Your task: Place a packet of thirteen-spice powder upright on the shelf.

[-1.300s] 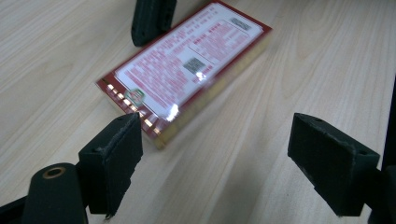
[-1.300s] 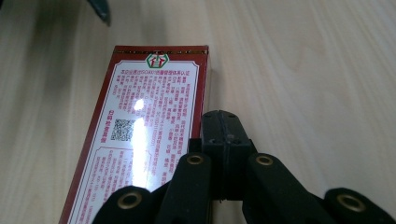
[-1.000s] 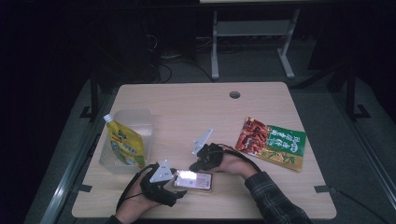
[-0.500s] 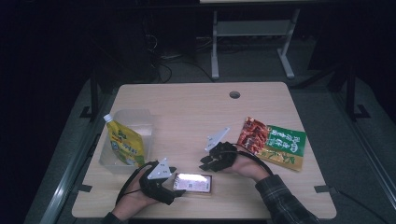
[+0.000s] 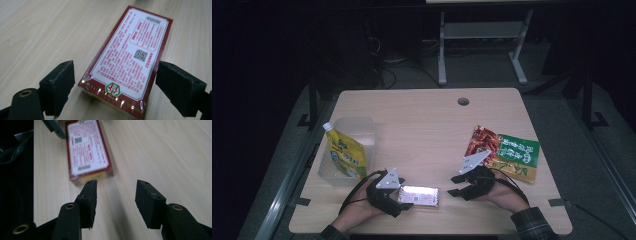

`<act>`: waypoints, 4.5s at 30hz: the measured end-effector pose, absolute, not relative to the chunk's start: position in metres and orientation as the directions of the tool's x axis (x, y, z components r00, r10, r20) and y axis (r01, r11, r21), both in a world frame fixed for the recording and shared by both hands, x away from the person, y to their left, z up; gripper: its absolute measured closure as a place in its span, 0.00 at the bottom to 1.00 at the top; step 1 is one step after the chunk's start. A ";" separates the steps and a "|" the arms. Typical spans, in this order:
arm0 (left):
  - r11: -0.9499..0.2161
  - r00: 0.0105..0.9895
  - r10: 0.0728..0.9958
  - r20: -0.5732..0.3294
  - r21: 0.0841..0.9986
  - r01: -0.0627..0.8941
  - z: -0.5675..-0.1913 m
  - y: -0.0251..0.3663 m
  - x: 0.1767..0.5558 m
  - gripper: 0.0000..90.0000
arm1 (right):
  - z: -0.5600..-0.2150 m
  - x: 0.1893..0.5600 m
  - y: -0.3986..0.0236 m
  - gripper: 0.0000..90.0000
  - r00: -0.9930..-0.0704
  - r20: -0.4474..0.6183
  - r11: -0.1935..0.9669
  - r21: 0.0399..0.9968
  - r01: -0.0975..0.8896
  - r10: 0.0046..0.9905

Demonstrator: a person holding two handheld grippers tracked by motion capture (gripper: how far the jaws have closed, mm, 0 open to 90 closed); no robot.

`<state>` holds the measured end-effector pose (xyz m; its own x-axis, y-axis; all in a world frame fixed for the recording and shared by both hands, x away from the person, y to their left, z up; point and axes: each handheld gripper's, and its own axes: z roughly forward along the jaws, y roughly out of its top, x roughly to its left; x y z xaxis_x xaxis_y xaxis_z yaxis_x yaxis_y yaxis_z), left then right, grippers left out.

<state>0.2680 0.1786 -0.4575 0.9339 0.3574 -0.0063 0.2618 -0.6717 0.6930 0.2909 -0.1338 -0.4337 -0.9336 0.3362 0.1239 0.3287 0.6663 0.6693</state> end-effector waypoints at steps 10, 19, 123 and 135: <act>-0.698 0.936 0.351 -0.018 0.662 0.275 -0.461 0.176 0.264 0.21 | -0.440 0.271 -0.148 0.87 -0.933 0.154 0.665 0.664 0.341 0.324; -0.717 0.943 0.332 -0.003 0.649 0.254 -0.459 0.175 0.261 0.32 | -0.444 0.271 -0.137 0.92 -0.943 0.146 0.670 0.672 0.315 0.297; -0.446 0.981 0.193 -0.031 0.888 0.116 -0.395 0.116 0.293 0.29 | -0.462 0.290 -0.110 1.00 -0.951 0.121 0.697 0.655 0.292 0.285; -0.418 0.977 0.209 -0.030 0.901 0.117 -0.387 0.122 0.291 0.25 | -0.459 0.293 -0.115 1.00 -0.935 0.121 0.679 0.657 0.327 0.333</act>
<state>0.2912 0.1217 -0.3868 0.9774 0.2092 -0.0303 0.1175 -0.4184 0.9006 0.2928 -0.1154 -0.4591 -0.9350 0.3335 0.1206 0.3270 0.6788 0.6575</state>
